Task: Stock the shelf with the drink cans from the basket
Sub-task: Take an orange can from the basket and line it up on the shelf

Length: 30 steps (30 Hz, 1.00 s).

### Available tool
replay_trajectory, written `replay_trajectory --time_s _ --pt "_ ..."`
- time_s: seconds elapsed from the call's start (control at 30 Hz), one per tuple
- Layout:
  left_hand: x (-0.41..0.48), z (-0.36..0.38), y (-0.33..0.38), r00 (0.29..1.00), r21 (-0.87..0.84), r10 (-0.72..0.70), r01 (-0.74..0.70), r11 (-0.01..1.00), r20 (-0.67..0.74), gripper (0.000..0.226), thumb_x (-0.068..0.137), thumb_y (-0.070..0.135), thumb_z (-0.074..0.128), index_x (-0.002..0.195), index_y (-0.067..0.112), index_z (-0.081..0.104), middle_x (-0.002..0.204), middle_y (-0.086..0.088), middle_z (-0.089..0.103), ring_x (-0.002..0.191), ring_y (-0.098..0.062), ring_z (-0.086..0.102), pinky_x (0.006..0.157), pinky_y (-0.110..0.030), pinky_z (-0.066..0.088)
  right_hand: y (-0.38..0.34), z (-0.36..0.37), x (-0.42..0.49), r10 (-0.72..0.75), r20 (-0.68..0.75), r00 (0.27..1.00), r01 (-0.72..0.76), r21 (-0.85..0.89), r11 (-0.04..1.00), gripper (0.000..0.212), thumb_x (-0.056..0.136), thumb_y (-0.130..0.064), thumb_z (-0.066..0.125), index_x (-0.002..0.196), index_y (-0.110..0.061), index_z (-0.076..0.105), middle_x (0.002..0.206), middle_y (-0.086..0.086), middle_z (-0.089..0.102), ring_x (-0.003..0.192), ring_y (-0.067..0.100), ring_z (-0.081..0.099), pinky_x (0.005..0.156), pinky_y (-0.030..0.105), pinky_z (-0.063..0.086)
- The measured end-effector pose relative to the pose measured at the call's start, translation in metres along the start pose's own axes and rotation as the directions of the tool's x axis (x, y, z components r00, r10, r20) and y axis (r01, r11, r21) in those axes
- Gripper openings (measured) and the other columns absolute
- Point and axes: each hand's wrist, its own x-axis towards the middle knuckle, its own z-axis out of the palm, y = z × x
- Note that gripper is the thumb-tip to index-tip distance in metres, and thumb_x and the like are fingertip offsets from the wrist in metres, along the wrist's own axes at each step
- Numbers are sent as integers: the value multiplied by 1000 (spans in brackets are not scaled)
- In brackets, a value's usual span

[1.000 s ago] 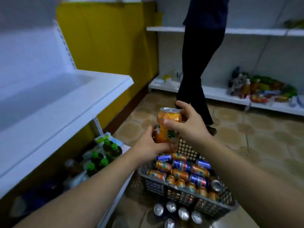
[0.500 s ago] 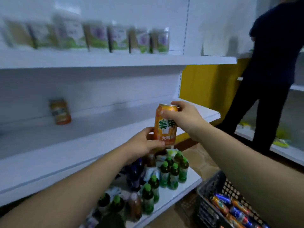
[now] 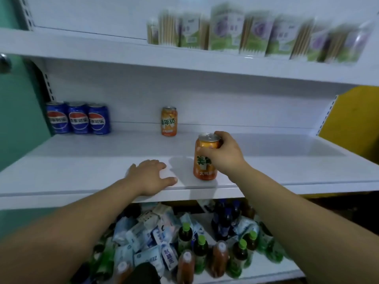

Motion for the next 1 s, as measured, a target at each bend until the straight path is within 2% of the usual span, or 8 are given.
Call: replay_trajectory --time_s 0.13,0.23,0.3,0.43,0.57,0.77,0.87,1.0 --pt "16 -6 -12 997 41 -77 77 996 22 83 81 80 28 150 38 12 161 7 2 148 -20 -1 115 -57 -1 4 26 21 -44 7 999 44 -13 999 74 82 -27 75 143 -23 34 131 1 52 120 24 52 94 37 45" --pt "26 -2 -18 992 28 -114 113 993 61 87 77 84 27 150 40 7 161 9 -4 148 -19 -6 114 -60 -3 14 36 37 -65 144 987 78 -88 993 79 80 -16 76 142 -25 28 123 -1 51 117 21 51 96 36 44" --pt "30 3 -21 993 30 -109 108 994 41 89 76 84 27 150 40 8 161 10 -4 148 -18 -6 114 -60 -3 22 43 52 -79 178 981 103 -132 986 85 77 -13 79 142 -27 25 128 0 51 118 21 52 100 40 44" --pt "31 6 -24 995 13 -98 97 995 29 86 77 83 27 150 40 9 160 10 -4 147 -16 -7 114 -59 -5 32 64 98 -115 125 985 137 -187 973 87 78 -19 78 145 -26 22 129 1 54 111 18 53 91 33 45" --pt "30 6 -25 995 -15 -89 89 996 40 85 78 82 28 149 41 9 160 12 -6 147 -12 -10 115 -57 -8 37 86 145 -86 66 994 99 -229 968 94 77 -28 77 149 -26 16 134 4 53 120 27 53 100 44 46" --pt "32 7 -26 994 -3 -101 101 995 40 86 77 83 25 150 41 3 159 14 -9 146 -10 -14 115 -55 -10 46 101 189 -96 -4 995 93 -210 973 67 83 -26 72 136 -16 33 127 7 57 114 28 56 83 30 39" --pt "33 5 -25 990 29 -117 115 993 74 87 78 83 21 148 42 -9 158 14 -17 144 -9 -20 115 -55 -11 48 108 200 -93 -17 995 88 -215 973 65 85 -25 71 137 -13 34 130 8 56 117 28 55 83 29 37" --pt "34 5 -25 986 68 -129 122 990 108 84 79 82 16 147 43 -11 156 14 -22 143 -8 -23 114 -55 -12 52 117 213 -87 -17 996 81 -212 974 65 84 -27 71 136 -15 33 130 6 56 118 28 55 88 33 40"
